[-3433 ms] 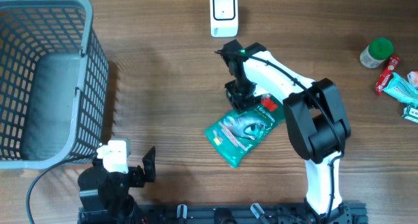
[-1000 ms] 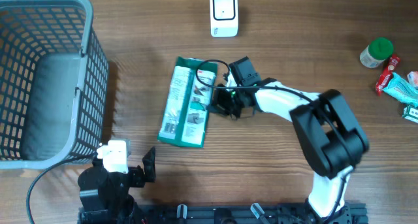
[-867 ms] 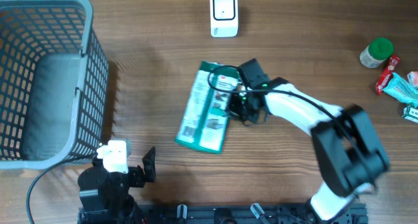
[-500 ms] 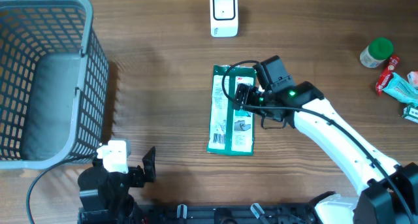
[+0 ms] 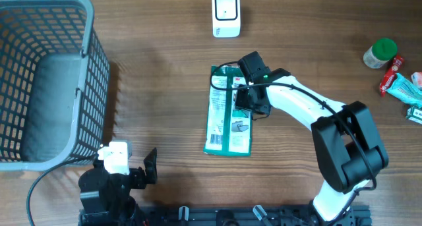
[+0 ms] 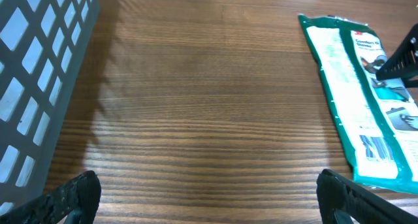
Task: Scan the item barcode
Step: 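Grasp the flipped pack at its top edge with the right gripper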
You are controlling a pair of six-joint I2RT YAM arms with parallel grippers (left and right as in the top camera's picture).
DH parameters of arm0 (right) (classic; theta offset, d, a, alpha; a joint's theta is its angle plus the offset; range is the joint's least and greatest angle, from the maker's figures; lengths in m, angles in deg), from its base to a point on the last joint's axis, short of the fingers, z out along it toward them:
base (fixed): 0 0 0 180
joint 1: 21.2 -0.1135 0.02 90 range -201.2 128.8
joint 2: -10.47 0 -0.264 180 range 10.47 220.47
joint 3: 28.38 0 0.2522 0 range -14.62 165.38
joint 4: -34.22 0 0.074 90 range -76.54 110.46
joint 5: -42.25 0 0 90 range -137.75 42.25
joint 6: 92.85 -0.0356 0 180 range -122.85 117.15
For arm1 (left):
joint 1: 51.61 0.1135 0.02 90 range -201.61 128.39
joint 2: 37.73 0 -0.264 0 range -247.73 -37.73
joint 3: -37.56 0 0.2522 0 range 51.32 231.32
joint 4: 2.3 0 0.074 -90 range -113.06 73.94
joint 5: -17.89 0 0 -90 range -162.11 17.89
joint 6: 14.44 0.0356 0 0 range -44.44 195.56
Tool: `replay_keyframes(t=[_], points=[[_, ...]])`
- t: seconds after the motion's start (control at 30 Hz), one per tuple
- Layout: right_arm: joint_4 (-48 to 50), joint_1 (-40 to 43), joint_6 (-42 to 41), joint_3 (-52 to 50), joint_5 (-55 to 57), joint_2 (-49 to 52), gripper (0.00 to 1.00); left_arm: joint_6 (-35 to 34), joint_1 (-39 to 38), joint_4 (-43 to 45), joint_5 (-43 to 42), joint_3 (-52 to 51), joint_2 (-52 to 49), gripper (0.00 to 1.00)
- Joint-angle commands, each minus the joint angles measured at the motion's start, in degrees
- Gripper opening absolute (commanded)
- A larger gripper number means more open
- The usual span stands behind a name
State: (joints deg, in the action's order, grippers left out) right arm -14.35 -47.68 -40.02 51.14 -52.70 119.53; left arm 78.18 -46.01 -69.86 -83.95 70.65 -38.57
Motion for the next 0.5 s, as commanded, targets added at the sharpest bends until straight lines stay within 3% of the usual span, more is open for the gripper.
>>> replay_keyframes(t=[0.0,0.07,0.27,0.4,0.47], points=[[0.94,0.17,1.18,-0.81,-2.67,2.38,0.18,-0.52,-0.24,0.13,-0.09,-0.26,0.24,1.0],[0.87,0.87,1.68,-0.2,-4.04,2.36,0.05,-0.52,-0.24,0.13,-0.09,-0.26,0.24,1.0],[-1.25,3.06,7.69,2.19,-15.02,-0.96,0.04,-0.52,-0.24,0.13,-0.09,-0.26,0.24,1.0],[-3.37,5.75,10.19,2.34,-22.21,-12.22,0.05,-0.5,-0.24,0.13,-0.09,-0.26,0.24,1.0],[-3.8,7.45,7.56,2.34,-23.71,-19.15,0.05,-0.5,-0.24,0.13,-0.09,-0.26,0.24,1.0]])
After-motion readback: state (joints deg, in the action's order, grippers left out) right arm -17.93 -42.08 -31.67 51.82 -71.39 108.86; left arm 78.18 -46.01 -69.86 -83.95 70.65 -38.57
